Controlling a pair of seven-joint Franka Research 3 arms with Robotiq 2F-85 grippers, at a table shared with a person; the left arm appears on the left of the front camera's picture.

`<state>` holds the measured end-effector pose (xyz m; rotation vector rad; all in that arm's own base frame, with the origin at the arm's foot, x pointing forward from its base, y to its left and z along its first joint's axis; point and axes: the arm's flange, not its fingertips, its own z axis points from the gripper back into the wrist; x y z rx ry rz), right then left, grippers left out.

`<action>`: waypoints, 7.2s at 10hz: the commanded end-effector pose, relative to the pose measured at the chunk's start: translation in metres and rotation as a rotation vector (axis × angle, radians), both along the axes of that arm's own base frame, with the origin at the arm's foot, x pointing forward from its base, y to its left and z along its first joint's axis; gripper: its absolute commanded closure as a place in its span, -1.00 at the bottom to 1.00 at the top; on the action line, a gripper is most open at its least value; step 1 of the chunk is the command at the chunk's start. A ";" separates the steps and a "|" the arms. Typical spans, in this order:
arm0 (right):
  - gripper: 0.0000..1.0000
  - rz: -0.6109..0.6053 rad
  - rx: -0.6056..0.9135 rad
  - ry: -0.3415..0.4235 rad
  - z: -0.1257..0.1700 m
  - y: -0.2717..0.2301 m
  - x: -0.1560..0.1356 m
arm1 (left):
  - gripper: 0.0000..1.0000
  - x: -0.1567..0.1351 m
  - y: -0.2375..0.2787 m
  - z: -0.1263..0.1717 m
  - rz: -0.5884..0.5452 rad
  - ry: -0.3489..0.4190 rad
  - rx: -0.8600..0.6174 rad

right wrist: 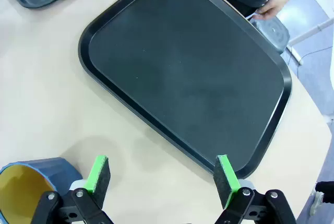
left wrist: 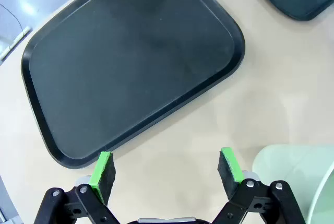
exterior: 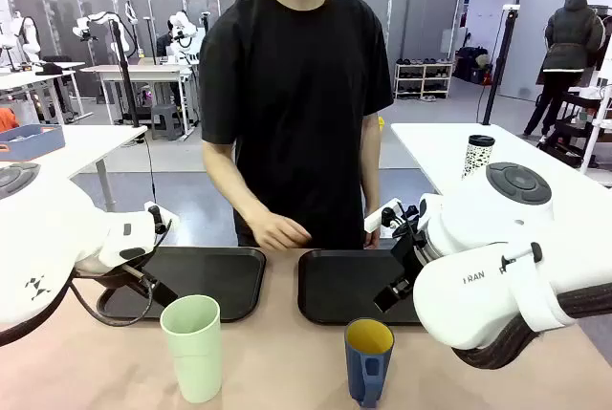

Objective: Sort and store the cups by type.
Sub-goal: Pick up the Reusable plastic cup.

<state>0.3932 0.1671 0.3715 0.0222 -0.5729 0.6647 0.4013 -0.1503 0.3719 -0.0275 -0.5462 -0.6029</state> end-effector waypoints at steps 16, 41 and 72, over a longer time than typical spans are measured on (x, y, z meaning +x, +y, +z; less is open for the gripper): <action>-1.00 0.000 0.000 0.000 0.000 0.000 0.000 | -1.00 0.000 0.000 0.000 0.000 0.000 0.000; -1.00 -0.178 -0.046 -0.179 0.145 -0.001 -0.041 | -1.00 -0.030 -0.002 0.129 -0.003 -0.282 -0.032; -1.00 -0.321 -0.060 0.133 0.048 -0.111 0.073 | -1.00 0.065 0.136 0.049 0.165 -0.076 -0.087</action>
